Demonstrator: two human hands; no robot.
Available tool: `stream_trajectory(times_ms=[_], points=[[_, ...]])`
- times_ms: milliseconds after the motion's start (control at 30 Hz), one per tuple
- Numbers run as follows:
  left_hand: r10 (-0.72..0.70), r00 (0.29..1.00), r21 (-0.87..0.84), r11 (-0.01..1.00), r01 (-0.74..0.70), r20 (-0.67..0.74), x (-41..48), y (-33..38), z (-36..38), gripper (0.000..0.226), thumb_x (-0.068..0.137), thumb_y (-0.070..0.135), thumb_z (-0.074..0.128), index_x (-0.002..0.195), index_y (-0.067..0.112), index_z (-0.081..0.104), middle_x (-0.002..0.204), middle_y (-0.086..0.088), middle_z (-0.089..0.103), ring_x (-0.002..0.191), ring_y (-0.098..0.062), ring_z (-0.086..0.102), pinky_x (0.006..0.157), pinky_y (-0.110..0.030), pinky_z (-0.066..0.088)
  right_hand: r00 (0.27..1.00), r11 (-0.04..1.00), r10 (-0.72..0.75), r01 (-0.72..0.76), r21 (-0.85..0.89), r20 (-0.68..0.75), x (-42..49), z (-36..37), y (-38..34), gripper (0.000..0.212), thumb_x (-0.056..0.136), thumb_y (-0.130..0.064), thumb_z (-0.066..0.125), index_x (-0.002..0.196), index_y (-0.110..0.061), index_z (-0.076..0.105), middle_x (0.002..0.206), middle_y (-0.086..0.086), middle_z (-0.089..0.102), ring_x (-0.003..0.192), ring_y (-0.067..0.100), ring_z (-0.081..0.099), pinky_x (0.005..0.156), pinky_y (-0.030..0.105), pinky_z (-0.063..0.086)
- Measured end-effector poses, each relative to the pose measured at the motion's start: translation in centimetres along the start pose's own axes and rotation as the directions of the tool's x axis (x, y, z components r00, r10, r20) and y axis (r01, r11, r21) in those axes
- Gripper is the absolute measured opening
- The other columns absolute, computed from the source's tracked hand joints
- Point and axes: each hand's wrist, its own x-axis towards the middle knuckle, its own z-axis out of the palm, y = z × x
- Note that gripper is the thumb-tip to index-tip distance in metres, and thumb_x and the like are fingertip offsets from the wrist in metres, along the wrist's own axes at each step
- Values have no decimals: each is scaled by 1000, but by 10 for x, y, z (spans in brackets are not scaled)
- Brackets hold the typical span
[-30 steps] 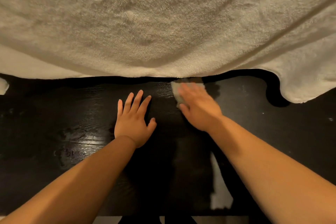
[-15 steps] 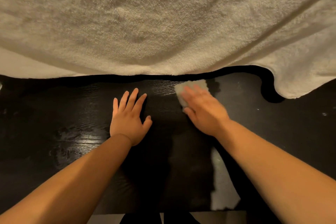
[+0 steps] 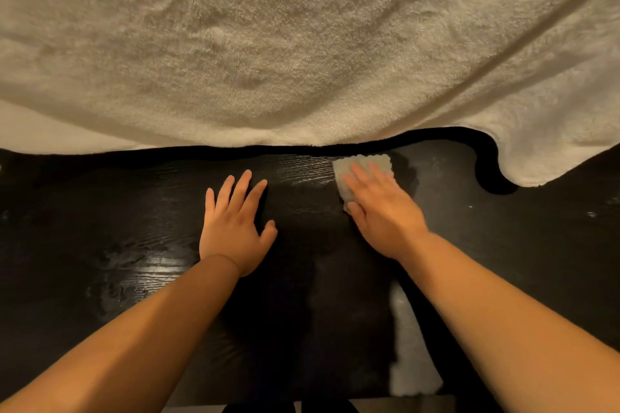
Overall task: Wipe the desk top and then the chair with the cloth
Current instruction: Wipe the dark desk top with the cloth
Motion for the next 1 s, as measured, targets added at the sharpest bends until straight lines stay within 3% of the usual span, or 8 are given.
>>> stream_trajectory(times_ms=[167, 233, 400, 467, 533, 700, 833, 1000], points=[[-2, 1000, 0, 1000, 2, 2, 0, 1, -1, 78, 96, 60, 42, 165, 31, 20, 174, -1, 11, 160, -31, 8, 128, -60, 8, 927, 928, 368, -361, 87, -73, 6, -8, 15, 60, 106, -40, 26, 161, -16, 25, 169, 9, 16, 156, 35, 8, 128, 48, 6], [-3, 1000, -8, 1000, 2, -2, 1, 1, -3, 78, 96, 59, 45, 164, 31, 21, 174, -1, 12, 160, -31, 9, 128, -61, 9, 948, 950, 309, -304, 70, -75, 3, -3, -12, 60, 106, -36, 31, 162, -18, 23, 170, 10, 15, 155, 39, 8, 126, 52, 10], [6, 1000, -27, 1000, -6, -10, 0, -1, -1, 78, 96, 59, 47, 164, 31, 22, 174, -1, 12, 160, -31, 9, 128, -61, 8, 976, 972, -198, 208, -109, 95, -22, 9, -44, 60, 104, -46, 30, 158, -18, 34, 166, 6, 26, 155, 31, 17, 124, 52, 22], [5, 1000, -18, 1000, -5, -10, 0, -1, 0, 78, 96, 60, 44, 165, 31, 20, 175, -1, 10, 161, -31, 7, 129, -60, 7, 987, 987, -149, 153, -54, 63, -17, 5, -18, 63, 103, -47, 26, 157, -17, 35, 166, 5, 28, 155, 31, 19, 126, 48, 19], [3, 1000, 0, 1000, -3, -9, -1, -2, 1, 78, 96, 61, 40, 165, 32, 17, 175, 0, 8, 161, -31, 5, 129, -60, 6, 998, 999, 48, -47, 22, -44, -12, -1, 8, 65, 102, -47, 27, 156, -14, 37, 165, 9, 30, 153, 34, 23, 125, 49, 20], [5, 1000, -7, 1000, -5, -10, 0, -1, 1, 77, 96, 62, 38, 164, 33, 15, 175, 1, 7, 161, -30, 4, 129, -59, 4, 937, 933, 341, -328, 151, -76, -3, 1, -18, 59, 106, -37, 34, 161, -16, 25, 170, 7, 14, 157, 33, 4, 127, 51, 11], [12, 1000, -31, 999, -13, -17, -1, -2, 1, 77, 96, 61, 41, 164, 33, 18, 175, 0, 10, 161, -31, 7, 129, -59, 5, 991, 992, 103, -96, 82, -85, -28, 18, -70, 57, 101, -33, 45, 155, -17, 37, 165, 6, 27, 152, 38, 21, 123, 54, 23], [12, 999, -46, 999, -14, -42, 0, -3, 0, 79, 93, 61, 46, 163, 32, 25, 173, -3, 19, 159, -33, 15, 128, -62, 12, 1000, 1000, -13, 13, 12, -9, -46, 16, -40, 60, 105, -42, 30, 159, -16, 31, 169, 3, 21, 156, 28, 13, 127, 47, 13]])
